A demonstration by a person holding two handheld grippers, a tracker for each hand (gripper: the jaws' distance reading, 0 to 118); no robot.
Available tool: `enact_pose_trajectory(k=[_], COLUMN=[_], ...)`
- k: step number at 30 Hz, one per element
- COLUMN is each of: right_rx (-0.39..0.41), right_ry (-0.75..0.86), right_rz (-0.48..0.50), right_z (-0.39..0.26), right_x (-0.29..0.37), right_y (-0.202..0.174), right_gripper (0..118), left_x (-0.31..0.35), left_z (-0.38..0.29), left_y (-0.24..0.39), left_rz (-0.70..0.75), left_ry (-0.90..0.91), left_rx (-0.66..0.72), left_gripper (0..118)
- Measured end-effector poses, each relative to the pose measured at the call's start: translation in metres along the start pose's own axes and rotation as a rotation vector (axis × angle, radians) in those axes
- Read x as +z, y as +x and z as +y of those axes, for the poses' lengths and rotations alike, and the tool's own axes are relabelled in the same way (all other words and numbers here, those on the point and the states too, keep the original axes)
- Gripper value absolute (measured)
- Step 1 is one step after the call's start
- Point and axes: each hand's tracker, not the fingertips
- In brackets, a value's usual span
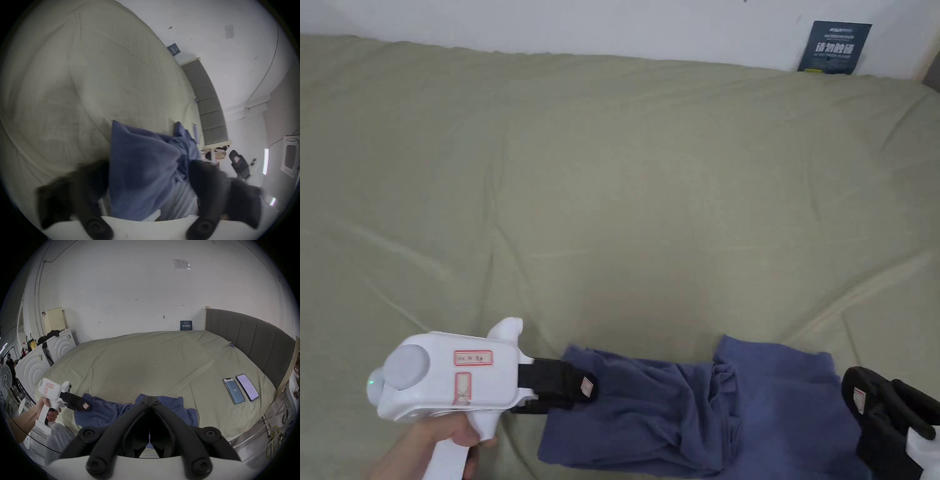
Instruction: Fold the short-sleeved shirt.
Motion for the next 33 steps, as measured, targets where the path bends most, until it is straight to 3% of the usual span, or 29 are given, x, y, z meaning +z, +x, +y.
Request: enact_pose_trajectory(k=[9, 14, 21, 26, 33], right_rx=[0.045, 0.06, 0.08, 0.066, 0.065], right_ry=[0.015, 0.036, 0.066, 0.065, 0.077], right_rz=[0.028, 0.045, 0.096, 0.131, 0.157], right_z=[0.007, 0.017, 0.024, 0.02, 0.015], right_x=[0.006, 0.006, -0.001, 0.0, 0.018], right_y=[-0.009, -0.009, -0.018, -0.024, -0.017], right_gripper=[0, 0, 0, 0, 0], left_x=[0.041, 0.099, 0.201, 0.192, 0.133], left_z=[0.005, -0.007, -0.034, -0.036, -0.021], left_y=[-0.012, -0.007, 0.002, 0.06, 0.146], left_rz=[-0.007, 0.077, 0.325, 0.406, 0.52], left_ry=[0.114, 0.211, 0.322, 0.3, 0.2], left_rx=[0.045, 0.087, 0.115, 0.057, -0.138], left_gripper=[10, 10, 10, 10, 10])
